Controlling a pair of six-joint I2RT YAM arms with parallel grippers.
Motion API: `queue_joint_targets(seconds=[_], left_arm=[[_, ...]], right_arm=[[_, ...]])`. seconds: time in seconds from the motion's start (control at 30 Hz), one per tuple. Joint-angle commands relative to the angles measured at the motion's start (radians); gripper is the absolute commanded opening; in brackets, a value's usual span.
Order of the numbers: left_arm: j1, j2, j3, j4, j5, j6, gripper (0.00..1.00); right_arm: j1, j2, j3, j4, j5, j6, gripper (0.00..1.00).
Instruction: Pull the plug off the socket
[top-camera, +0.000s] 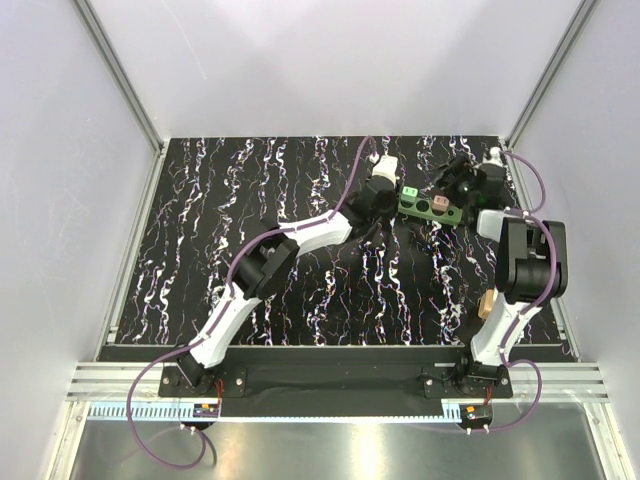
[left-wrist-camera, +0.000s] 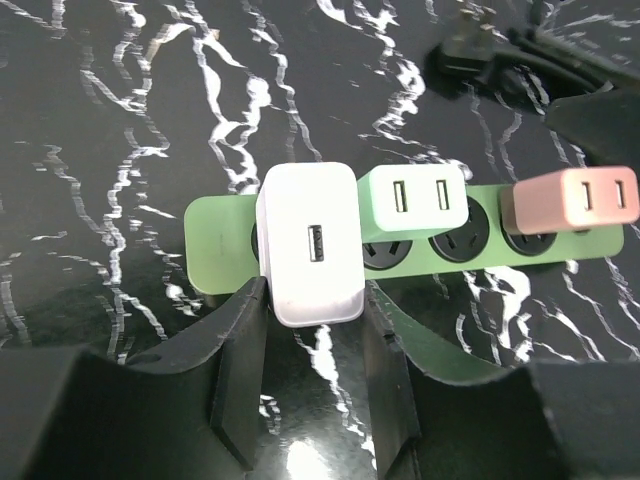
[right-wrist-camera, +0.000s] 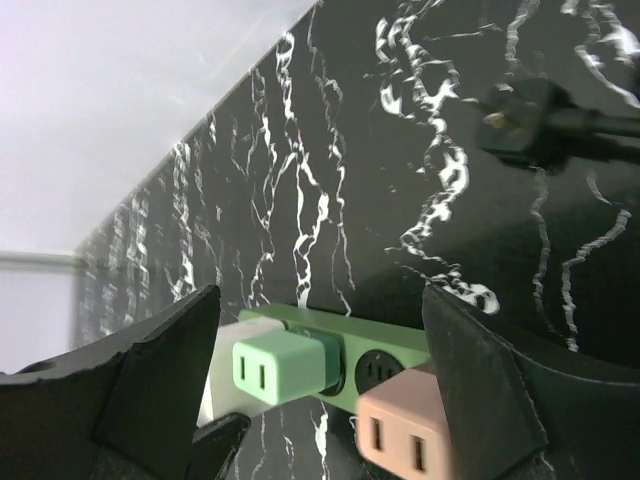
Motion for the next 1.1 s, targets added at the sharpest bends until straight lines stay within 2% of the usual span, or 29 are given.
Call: queue_joint_targets(seconds=[0.0,0.1,0.27,0.4,0.43,0.6,0.67,0.7,0.8,0.83,0.9,1.07], left_arm=[[0.004,-0.046,0.039,0.040,0.008,-0.020,0.12],[0.004,-0.045,0.048,0.040,0.002,-0.011,0.12],[0.004,-0.061,0.033,0.043,-0.005,-0.003,0.12],[0.004,-0.107,-0.024,0.046,-0.021,0.004,0.12],[0.004,-0.127,-0.045,0.054,-0.024,0.010,0.12],[0.004,-0.172,-0.100,0.083,-0.015,0.026,0.13],[0.004,-0.172,-0.107,0.083,-0.012,0.023,0.13],[0.004,-0.172,-0.107,0.086,-0.010,0.021,0.13],[0.004,-0.175,-0.110,0.088,-0.005,0.023,0.13],[0.004,-0.178,-0.113,0.089,-0.005,0.026,0.13],[0.004,-0.183,-0.116,0.095,-0.013,0.041,0.14],[0.007,-0.181,-0.113,0.098,-0.025,0.055,0.14]], right_arm=[[0.070,-0.091,0.108,-0.227,0.095,-0.166,0.88],[0.085,-0.096,0.183,-0.373,0.141,-0.208,0.88],[0.100,-0.140,0.248,-0.492,0.181,-0.257,0.88],[0.123,-0.136,0.334,-0.677,0.176,-0.318,0.80],[0.125,-0.138,0.354,-0.693,0.176,-0.324,0.77],[0.198,-0.136,0.372,-0.796,0.202,-0.343,0.29],[0.209,-0.138,0.363,-0.802,0.216,-0.351,0.27],[0.217,-0.138,0.360,-0.803,0.224,-0.355,0.21],[0.243,-0.122,0.378,-0.820,0.244,-0.361,0.13],[0.249,-0.101,0.386,-0.831,0.255,-0.364,0.06],[0.252,-0.081,0.409,-0.863,0.291,-0.364,0.00],[0.257,-0.021,0.440,-0.903,0.307,-0.361,0.00]])
